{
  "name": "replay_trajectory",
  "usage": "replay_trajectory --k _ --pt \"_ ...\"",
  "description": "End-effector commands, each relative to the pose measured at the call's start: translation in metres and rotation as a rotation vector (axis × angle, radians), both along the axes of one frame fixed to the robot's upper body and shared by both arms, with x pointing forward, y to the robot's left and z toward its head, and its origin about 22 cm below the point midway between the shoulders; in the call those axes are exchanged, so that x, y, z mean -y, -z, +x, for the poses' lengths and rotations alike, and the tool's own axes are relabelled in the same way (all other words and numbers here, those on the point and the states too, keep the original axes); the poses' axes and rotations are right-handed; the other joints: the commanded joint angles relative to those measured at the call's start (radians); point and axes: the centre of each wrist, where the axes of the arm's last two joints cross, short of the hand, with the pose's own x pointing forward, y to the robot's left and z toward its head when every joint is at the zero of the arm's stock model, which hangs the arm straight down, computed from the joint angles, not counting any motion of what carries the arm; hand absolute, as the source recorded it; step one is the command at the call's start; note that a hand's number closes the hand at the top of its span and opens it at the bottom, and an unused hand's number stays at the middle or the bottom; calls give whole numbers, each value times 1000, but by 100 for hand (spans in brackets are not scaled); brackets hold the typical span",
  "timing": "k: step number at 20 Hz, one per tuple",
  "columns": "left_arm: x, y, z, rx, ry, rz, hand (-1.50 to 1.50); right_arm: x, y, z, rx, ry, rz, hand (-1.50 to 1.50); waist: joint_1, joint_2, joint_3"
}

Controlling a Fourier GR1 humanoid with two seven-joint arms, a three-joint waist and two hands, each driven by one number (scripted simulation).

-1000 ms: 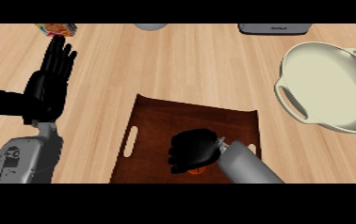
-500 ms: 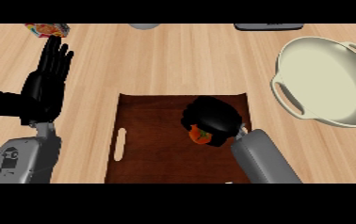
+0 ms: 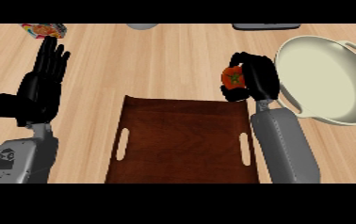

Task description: Pick the tomato from the tray and place it in the pot

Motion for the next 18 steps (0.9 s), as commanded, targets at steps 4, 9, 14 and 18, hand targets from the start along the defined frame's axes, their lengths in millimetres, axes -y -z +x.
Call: replay_trajectory --k 4,9,14,18 --pt "10 3 1 -1 42 -9 0 8 -77 34 260 637 101 150 56 3 -3" --pt "19 -1 6 -8 71 -11 0 -5 -110 52 364 955 52 150 76 9 2" --pt "12 13 -1 7 52 5 0 2 -123 62 274 1106 -18 150 50 -1 5" --pt "11 -3 7 -12 56 3 0 35 -113 58 212 1149 -35 150 42 -4 6"
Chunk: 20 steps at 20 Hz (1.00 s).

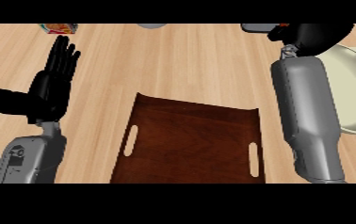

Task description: Pick the tomato from the tray and place it in the pot

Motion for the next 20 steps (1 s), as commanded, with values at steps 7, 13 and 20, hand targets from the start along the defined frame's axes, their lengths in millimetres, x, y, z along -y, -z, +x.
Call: replay_trajectory --k 7,13,20 --pt "-6 -9 -2 -1 -16 -21 0 99 34 -45 7 105 40 150 -17 -5 2" --pt "-6 5 -15 -6 -14 1 0 148 38 -52 -9 75 44 150 -7 -2 2" --pt "3 -5 0 3 -1 -12 0 193 72 -60 -23 89 78 150 -6 -1 2"
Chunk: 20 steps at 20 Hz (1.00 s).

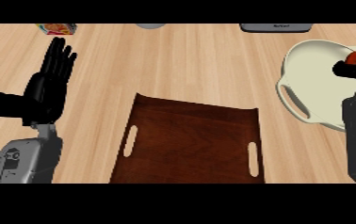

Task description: Pick the tomato from the tray and place it in the pot

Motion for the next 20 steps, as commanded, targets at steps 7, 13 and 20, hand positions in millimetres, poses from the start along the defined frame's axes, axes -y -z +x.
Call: replay_trajectory --k 7,13,20 --pt "8 3 -5 5 -9 5 0 44 42 -2 -20 35 316 150 14 3 2" --pt "2 7 9 21 -4 0 0 51 54 3 -23 -179 371 -150 12 7 1" --pt "2 -11 11 14 0 16 0 50 42 9 264 -258 330 -150 6 4 2"
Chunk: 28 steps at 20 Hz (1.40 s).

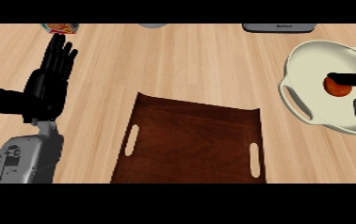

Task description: Pick the tomato from the tray and place it in the pot

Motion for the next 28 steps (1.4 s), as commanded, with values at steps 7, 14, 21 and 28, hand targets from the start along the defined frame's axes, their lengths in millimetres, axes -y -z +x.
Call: replay_trajectory --k 7,14,21,28 --pt "1 1 -3 4 -13 2 0 7 -26 -2 425 105 157 -150 -16 -6 -1" --pt "-12 0 -8 4 -25 10 0 37 -8 -63 566 143 106 -150 -24 -9 -2" --pt "0 18 9 -18 -30 -2 0 65 7 -132 649 129 128 -150 -30 -6 -2" --pt "2 9 -4 -14 -15 -16 0 98 5 -203 671 155 105 -150 -22 -6 -2"
